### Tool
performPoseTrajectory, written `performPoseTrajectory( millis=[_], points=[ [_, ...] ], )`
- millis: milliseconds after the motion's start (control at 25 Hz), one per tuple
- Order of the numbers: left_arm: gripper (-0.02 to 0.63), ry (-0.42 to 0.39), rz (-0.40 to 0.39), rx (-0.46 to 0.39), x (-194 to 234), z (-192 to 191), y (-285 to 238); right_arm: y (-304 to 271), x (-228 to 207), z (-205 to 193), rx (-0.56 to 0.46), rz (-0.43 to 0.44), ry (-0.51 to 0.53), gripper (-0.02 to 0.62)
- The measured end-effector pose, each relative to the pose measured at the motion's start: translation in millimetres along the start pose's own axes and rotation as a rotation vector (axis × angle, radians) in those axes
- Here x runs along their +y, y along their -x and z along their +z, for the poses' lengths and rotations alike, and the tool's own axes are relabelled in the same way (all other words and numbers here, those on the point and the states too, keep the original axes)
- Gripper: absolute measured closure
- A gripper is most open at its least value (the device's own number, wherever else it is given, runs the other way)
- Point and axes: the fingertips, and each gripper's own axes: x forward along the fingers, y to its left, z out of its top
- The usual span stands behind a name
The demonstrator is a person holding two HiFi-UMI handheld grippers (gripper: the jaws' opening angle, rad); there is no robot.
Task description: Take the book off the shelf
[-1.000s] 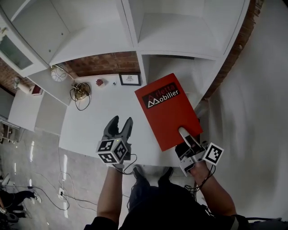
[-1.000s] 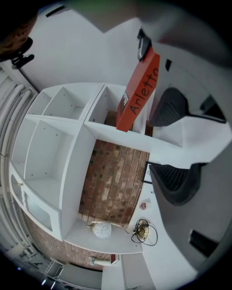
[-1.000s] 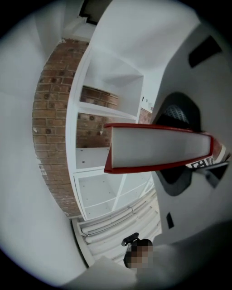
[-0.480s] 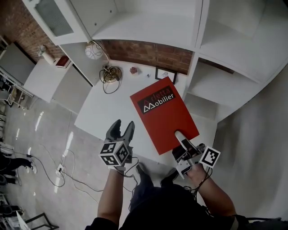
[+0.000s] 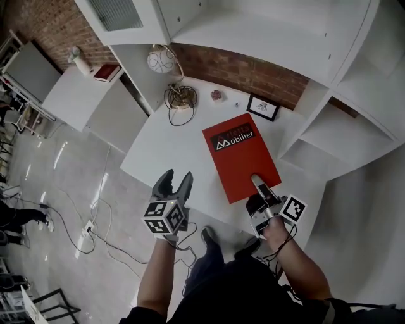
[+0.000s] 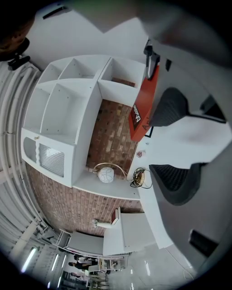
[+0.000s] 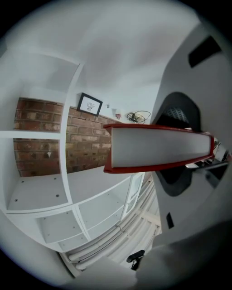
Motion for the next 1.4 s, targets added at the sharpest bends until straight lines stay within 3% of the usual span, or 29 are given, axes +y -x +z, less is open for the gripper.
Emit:
performPoseTrajectory(
  millis=[360, 560, 760, 1120, 1160, 1240, 1400],
  points=[
    [0.347, 0.009, -0.026, 0.067, 34.2, -19.9, -7.7, -15.3, -85.6, -18.5, -0.02, -0.207, -0.03, 0.433],
    [0.347, 0.019, -0.037, 0.11, 37.2, -37.1, -13.6, -13.6, -118.0, -21.6, -0.032, -0.277, -0.075, 0.431],
    [0.347, 0.022, -0.048, 0.149, 36.2, -54.3, -16.6, -18.6, -134.5, -20.7, -0.038, -0.293, -0.064, 0.43],
    [0.347, 0.045, -0.046, 0.178, 37.8, -77.5, -14.5, -18.5, -158.5, -24.3, -0.059, -0.289, -0.138, 0.417],
    [0.347, 0.046, -0.047, 0.179, 37.5, -79.0, -14.4, -20.1, -158.1, -25.3, -0.047, -0.291, -0.116, 0.383],
    [0.347, 0.048, -0.048, 0.182, 35.8, -81.6, -14.7, -22.8, -158.4, -27.9, -0.017, -0.309, -0.07, 0.217],
    [0.347, 0.05, -0.066, 0.18, 26.2, -80.3, -16.5, -14.8, -166.2, -34.7, 0.068, -0.46, 0.041, 0.159]
  ],
)
